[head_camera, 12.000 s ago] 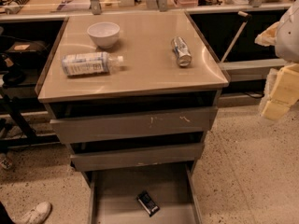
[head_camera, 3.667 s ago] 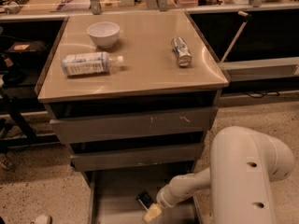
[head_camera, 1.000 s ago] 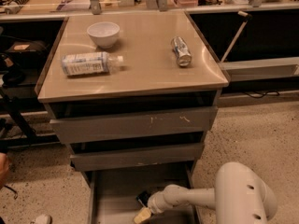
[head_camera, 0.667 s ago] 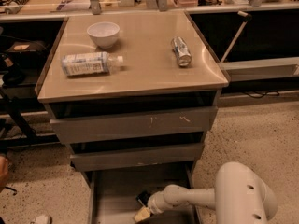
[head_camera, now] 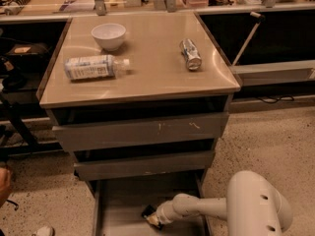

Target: Pick rxbar blueberry from bottom drawer and place on counter

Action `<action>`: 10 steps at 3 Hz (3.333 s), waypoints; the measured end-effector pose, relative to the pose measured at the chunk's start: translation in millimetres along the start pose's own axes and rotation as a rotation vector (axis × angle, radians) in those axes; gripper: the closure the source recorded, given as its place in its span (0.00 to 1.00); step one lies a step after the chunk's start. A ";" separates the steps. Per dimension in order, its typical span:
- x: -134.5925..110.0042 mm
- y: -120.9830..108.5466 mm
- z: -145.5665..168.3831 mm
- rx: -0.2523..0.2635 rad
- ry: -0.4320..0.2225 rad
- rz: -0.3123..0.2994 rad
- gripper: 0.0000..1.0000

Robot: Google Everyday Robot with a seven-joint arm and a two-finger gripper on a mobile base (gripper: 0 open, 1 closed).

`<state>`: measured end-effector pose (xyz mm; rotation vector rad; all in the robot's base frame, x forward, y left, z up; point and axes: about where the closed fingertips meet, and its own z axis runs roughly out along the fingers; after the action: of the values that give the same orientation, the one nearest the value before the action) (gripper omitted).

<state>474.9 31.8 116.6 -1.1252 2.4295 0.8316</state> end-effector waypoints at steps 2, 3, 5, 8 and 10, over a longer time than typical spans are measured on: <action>0.0 0.1 0.1 0.000 0.000 0.000 1.00; -2.2 1.0 -1.6 -0.005 0.002 0.001 1.00; -31.1 13.4 -52.2 -0.068 -0.011 0.031 1.00; -75.4 47.7 -170.6 -0.108 0.019 0.073 1.00; -140.0 74.7 -264.5 -0.087 0.040 0.012 1.00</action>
Offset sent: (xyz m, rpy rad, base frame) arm 0.0000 0.0000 0.0000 0.0000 0.0000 0.0000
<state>490.5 -16.2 421.0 -1.1705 2.4561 0.9348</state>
